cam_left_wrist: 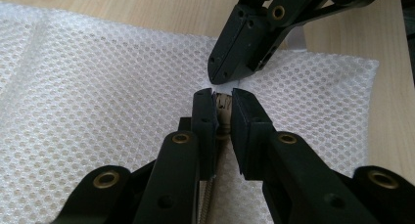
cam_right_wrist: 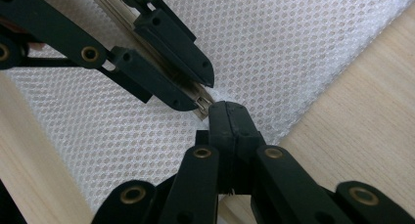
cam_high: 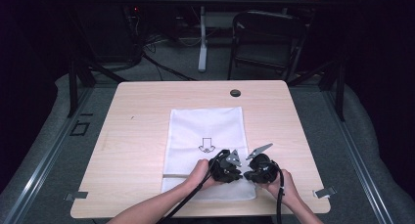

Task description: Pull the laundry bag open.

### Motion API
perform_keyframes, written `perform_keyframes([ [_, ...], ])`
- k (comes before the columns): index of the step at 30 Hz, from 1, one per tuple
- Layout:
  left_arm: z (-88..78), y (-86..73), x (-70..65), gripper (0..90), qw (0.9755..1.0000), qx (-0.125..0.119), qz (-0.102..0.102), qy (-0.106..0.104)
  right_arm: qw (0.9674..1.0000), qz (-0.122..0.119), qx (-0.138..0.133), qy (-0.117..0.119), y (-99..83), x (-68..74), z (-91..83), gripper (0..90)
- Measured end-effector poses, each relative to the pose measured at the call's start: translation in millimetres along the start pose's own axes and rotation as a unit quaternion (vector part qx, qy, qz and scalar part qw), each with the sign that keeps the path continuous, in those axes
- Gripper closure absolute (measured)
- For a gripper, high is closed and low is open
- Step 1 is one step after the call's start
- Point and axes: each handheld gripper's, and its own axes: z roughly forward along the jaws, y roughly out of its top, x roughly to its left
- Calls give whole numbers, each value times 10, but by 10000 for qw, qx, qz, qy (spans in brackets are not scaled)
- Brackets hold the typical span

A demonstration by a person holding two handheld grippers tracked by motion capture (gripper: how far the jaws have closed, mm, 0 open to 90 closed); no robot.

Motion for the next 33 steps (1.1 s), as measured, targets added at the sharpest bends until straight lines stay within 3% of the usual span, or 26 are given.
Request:
perform_keyframes([
  [6,22,-9,-8,803,10000,-11,-73,-31,9998,152,-107,23,1,18,19,900],
  [14,47,-19,-37,811,9995,-164,-264,-2,9998,122,140,18,17,-9,-9,900],
  [15,49,-17,-50,812,9996,-140,-256,17,9997,222,71,-18,8,-5,0,900],
  [16,54,-12,-54,812,9996,-163,-223,37,9997,138,198,-25,15,-19,-17,900],
  [33,50,0,-64,815,9996,-124,-233,32,9996,165,239,22,6,-43,-27,900],
])
